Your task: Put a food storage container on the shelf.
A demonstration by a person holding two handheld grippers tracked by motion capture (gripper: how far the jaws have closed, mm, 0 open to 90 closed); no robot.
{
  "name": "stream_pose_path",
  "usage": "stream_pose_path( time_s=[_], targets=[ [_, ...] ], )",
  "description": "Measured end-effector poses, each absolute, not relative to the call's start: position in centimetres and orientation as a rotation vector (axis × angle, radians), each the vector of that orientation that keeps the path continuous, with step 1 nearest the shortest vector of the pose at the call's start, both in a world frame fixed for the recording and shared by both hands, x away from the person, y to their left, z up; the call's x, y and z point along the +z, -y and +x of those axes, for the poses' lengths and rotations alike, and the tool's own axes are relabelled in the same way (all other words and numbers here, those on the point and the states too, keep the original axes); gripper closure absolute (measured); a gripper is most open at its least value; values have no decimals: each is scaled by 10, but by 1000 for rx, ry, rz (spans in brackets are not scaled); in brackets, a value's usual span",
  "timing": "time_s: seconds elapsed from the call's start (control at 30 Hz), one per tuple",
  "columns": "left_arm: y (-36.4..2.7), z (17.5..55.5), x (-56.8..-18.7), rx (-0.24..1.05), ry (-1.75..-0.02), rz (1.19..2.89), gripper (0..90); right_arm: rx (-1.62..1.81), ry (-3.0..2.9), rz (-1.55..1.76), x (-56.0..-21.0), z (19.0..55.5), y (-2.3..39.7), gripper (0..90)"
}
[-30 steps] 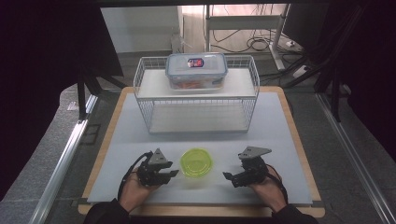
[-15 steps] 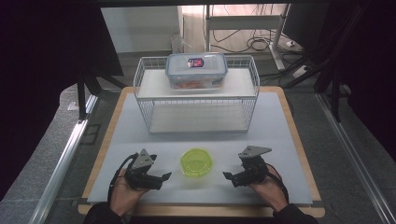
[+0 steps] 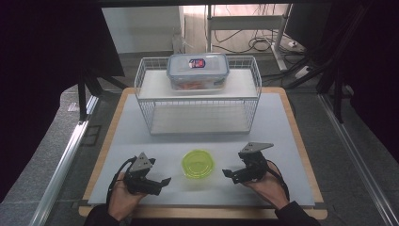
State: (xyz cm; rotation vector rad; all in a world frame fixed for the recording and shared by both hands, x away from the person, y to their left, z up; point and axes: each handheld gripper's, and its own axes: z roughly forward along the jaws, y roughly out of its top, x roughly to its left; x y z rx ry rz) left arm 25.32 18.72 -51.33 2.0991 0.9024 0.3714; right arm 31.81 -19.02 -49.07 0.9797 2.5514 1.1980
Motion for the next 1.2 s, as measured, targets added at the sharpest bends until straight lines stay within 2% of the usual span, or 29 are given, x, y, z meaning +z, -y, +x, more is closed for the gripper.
stream_pose_path(
  time_s=[0.23, 0.6, 1.2],
  targets=[
    [-191, 251, -514, 380, -902, 2085, 42, 1271, -2605, 1023, -483, 327, 185, 220],
    [-190, 251, -516, 389, -893, 2110, 45, 1321, -2620, 1053, -480, 340, 169, 295],
    [-185, 251, -519, 379, -857, 2153, 47, 1432, -2788, 1193, -494, 376, 147, 587]
  ],
)
